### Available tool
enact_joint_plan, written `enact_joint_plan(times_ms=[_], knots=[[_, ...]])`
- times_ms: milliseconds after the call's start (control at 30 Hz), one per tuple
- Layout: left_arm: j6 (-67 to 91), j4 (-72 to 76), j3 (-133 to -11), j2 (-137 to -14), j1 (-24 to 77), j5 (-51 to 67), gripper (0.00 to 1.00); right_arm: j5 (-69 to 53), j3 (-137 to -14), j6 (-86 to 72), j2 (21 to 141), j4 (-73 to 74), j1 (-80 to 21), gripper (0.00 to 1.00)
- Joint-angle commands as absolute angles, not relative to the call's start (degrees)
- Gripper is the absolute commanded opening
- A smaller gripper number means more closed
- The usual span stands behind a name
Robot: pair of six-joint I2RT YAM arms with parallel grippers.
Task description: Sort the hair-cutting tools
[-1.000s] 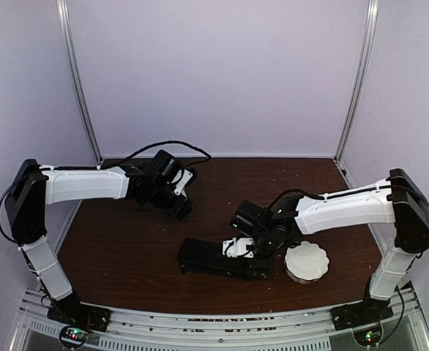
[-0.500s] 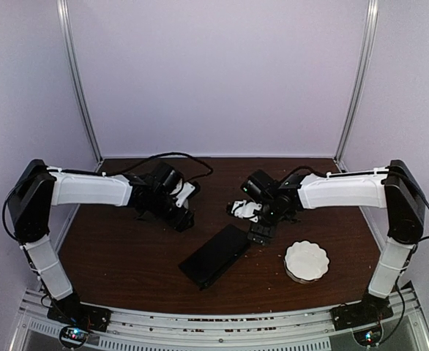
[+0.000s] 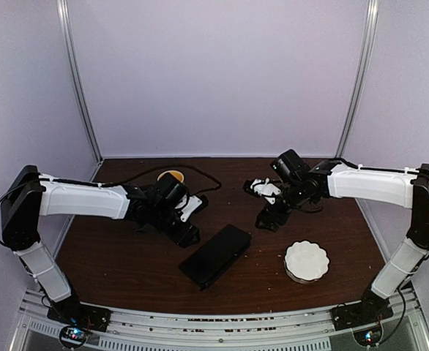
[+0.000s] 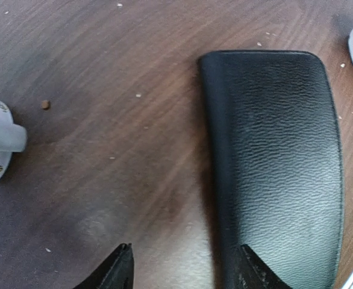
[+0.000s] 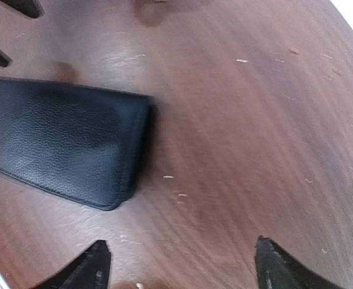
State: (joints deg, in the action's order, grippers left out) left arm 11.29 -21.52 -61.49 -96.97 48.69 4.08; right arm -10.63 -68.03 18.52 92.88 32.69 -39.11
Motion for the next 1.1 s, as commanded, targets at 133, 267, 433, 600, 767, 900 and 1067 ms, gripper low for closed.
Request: enact_joint_plan(times_ms=[133, 267, 433, 600, 767, 900, 1067], knots=[[16.6, -20.5, -57.2, -92.2, 51.4, 3.5, 0.59, -29.4, -66.9, 14.5, 98.4, 36.0, -40.7, 0.60], [19.6, -19.6, -53.7, -89.0, 52.0, 2.3, 0.59, -31.3, -68.9, 14.0, 103.1, 36.9, -42.9, 0.54], [23.2, -19.0, -48.9, -83.7, 52.3, 0.6, 0.59, -30.6, -73.8, 13.5, 108.4, 38.8, -47.6, 0.50], [26.6, -19.0, -44.9, -79.1, 52.5, -1.9, 0.59, -28.2, -81.0, 10.7, 114.8, 40.7, -51.5, 0.46], [29.4, -18.6, -41.7, -76.4, 52.6, -2.9, 0.59, -25.7, -89.3, 8.1, 120.7, 41.4, -53.4, 0.42], [30.4, -18.6, -41.1, -76.4, 53.3, -3.1, 0.59, -26.7, -96.2, 7.1, 124.7, 44.2, -53.6, 0.39], [30.4, -19.0, -41.1, -75.3, 54.0, -4.4, 0.59, -24.7, -92.9, 9.3, 120.5, 43.9, -53.6, 0.41]])
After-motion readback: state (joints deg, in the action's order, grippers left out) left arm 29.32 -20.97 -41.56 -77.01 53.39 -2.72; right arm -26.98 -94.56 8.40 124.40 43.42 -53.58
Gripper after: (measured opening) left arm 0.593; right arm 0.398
